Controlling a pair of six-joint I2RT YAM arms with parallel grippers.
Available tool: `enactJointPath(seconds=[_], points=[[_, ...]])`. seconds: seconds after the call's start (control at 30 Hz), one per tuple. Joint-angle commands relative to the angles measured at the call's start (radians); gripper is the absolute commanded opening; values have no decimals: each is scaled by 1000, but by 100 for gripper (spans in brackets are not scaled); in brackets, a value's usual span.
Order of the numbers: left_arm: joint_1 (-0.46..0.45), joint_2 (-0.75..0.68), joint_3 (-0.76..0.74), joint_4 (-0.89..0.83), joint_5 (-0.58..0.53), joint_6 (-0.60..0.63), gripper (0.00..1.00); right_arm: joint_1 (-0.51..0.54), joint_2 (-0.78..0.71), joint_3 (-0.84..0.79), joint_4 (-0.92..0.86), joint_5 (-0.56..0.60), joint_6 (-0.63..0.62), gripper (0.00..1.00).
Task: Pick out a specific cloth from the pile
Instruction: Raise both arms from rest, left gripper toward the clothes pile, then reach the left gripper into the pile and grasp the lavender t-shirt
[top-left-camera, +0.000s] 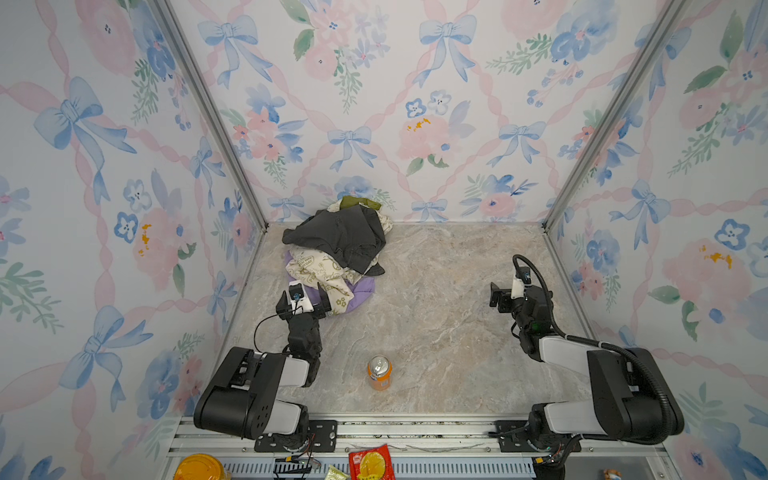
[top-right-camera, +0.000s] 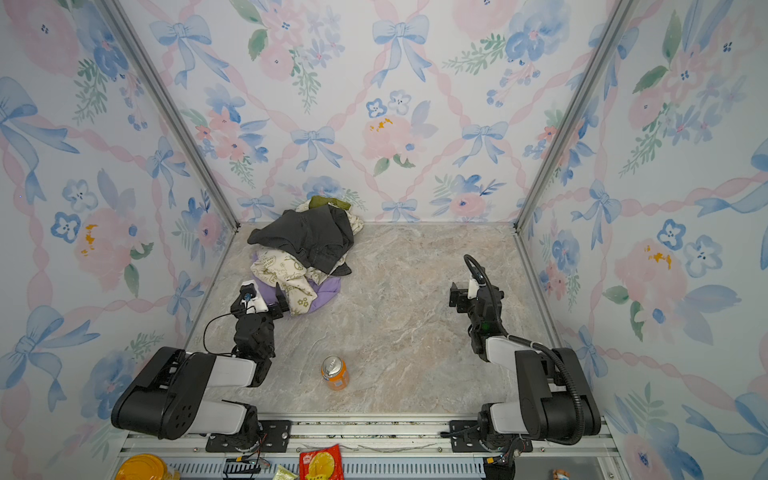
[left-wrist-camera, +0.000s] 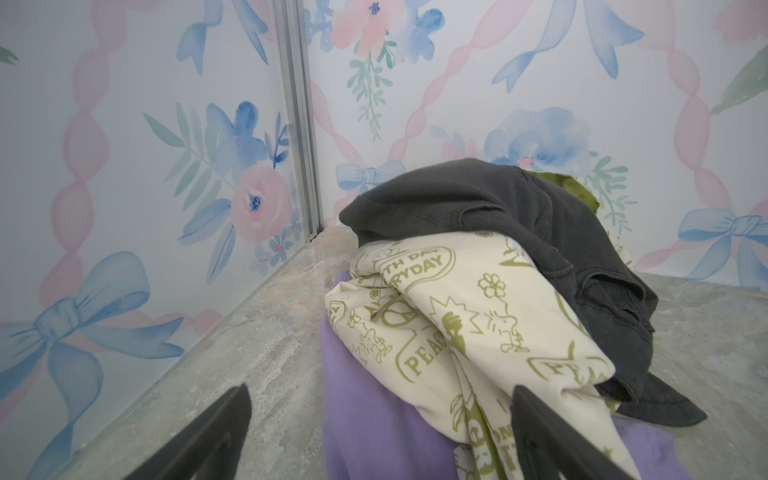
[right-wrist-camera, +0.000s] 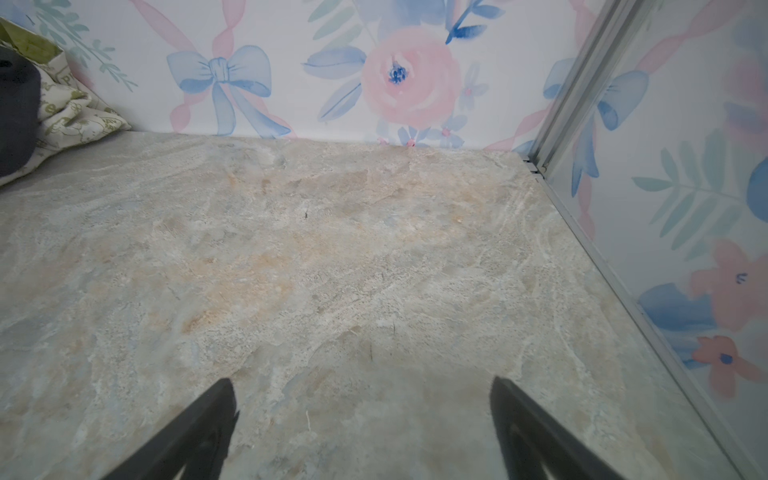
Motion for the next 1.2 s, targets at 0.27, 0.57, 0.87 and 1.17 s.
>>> enactJointPath(seconds=[0.27, 0.57, 0.87, 1.17], points=[[-17, -408, 174, -681, 55, -339, 98, 159, -258, 191, -409, -83, 17, 97], [17, -478, 279, -1021, 195, -541, 98, 283, -362, 279, -603, -245, 29, 97], [69, -424, 243, -1087, 252, -778, 91, 435, -367, 313, -672, -363, -4, 97], [96, -246, 237, -1017, 284, -866, 75, 567, -345, 334, -720, -360, -5, 97]])
